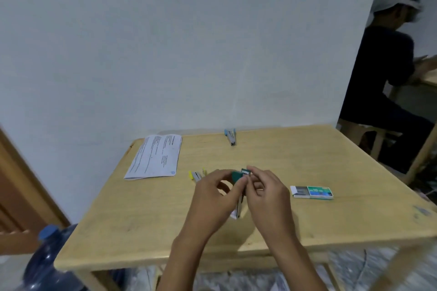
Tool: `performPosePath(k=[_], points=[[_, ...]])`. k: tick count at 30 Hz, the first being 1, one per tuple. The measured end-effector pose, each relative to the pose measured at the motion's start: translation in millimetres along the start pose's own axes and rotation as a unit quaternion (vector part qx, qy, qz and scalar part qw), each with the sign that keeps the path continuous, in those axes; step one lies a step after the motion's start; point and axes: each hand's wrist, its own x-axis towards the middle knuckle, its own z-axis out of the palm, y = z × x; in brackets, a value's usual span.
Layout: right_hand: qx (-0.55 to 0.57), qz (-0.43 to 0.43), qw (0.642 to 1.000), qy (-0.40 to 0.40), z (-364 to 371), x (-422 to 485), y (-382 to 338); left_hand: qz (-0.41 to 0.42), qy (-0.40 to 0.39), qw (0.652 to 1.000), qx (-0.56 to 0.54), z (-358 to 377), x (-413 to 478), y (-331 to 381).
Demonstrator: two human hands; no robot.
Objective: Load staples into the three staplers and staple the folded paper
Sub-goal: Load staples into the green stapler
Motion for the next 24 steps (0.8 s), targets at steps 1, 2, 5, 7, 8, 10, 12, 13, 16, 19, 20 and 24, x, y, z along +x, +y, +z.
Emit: performPosePath(k=[1, 2, 5, 7, 8, 10, 12, 13, 16, 19, 20, 24], points=[[0.005, -0.009, 1.000, 0.006, -3.3, -1.2, -1.3, -0.001, -0.005, 1.000, -0.002, 0.1, 1.6, 2.9], [0.010, -0.015, 1.000, 0.014, -6.6, -1.8, -2.0, 0.001, -0.011, 1.000, -0.004, -0.2, 3.4, 5.7], [0.045, 0.002, 0.999, 0.018, -17.8, -2.2, -2.5, 0.009, -0.042, 0.999, -0.026, 1.4, 5.9, 15.7], [0.082, 0.042, 0.995, -0.026, -25.3, -1.0, -2.3, 0.020, -0.065, 0.997, -0.031, 2.6, 6.3, 20.9], [0.099, 0.051, 0.992, -0.059, -30.0, -0.9, -1.0, 0.025, -0.075, 0.996, -0.035, 3.8, 6.4, 22.1], [0.111, 0.038, 0.989, -0.095, -37.4, -1.4, -1.5, 0.027, -0.083, 0.995, -0.050, 5.7, 7.0, 22.3], [0.110, 0.011, 0.990, -0.085, -43.3, -0.9, -3.5, 0.024, -0.077, 0.995, -0.066, 10.4, 7.0, 21.9], [0.101, -0.003, 0.992, -0.076, -45.5, -0.6, -3.2, 0.022, -0.074, 0.994, -0.075, 14.2, 5.9, 22.2], [0.070, -0.025, 0.996, -0.050, -48.5, 2.0, -4.3, 0.031, -0.059, 0.994, -0.085, 21.2, 3.1, 26.2], [0.085, -0.009, 0.994, -0.065, -52.4, 2.3, 0.4, 0.039, -0.057, 0.995, -0.075, 25.3, 3.1, 28.0], [0.097, 0.008, 0.993, -0.074, -53.8, 2.3, 1.5, 0.040, -0.060, 0.995, -0.067, 25.7, 3.4, 27.9], [0.161, 0.056, 0.978, -0.117, -60.6, 5.3, 0.8, 0.034, -0.079, 0.995, -0.051, 25.3, 2.3, 28.1]])
